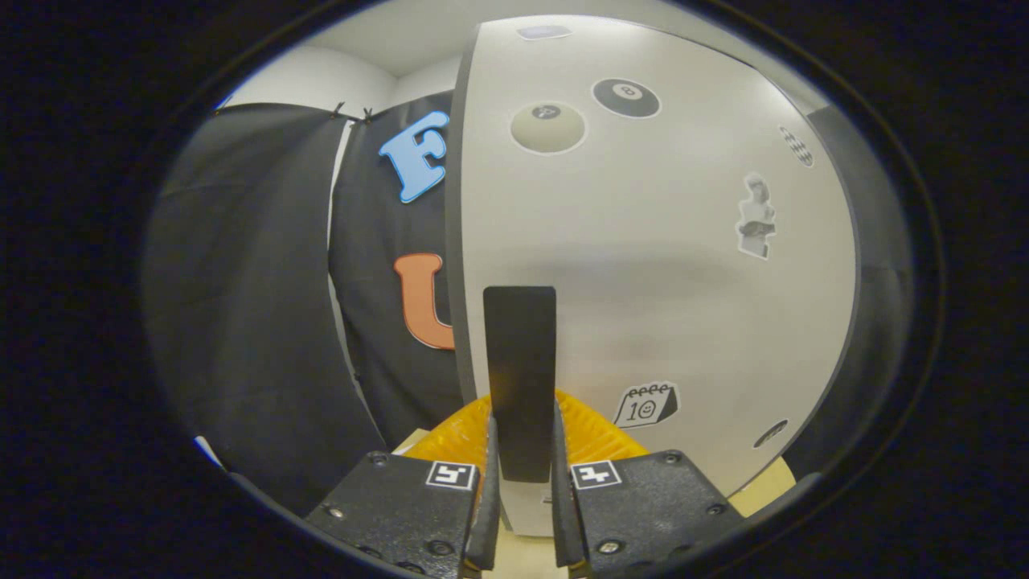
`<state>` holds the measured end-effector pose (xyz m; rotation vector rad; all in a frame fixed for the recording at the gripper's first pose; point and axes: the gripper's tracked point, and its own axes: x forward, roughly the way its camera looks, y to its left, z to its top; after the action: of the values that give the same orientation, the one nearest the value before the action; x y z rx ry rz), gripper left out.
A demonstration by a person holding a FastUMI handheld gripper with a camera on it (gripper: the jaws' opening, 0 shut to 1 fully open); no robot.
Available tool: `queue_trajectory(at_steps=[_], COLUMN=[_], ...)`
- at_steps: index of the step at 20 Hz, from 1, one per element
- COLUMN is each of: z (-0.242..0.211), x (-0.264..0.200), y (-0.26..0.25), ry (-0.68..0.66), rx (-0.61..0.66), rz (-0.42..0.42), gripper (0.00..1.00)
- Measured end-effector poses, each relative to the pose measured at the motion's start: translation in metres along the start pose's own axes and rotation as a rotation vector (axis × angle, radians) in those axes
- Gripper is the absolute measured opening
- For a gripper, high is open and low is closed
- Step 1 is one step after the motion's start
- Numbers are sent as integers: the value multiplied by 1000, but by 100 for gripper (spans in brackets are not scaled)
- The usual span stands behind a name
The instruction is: Open the shoe cabinet door, grab the shoes and put them into the shoe cabinet, then close the shoe cabinet door.
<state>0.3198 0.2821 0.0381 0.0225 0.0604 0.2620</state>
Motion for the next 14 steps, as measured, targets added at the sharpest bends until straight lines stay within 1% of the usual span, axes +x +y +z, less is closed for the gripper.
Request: queue_trajectory(at_steps=[3,9,14], z=[-3,-9,-13], x=[-16,-50,-81], y=[0,-9,-19], ry=[5,-3,-6], rx=[6,5,20], rz=[36,56,36], gripper=[29,28,27])
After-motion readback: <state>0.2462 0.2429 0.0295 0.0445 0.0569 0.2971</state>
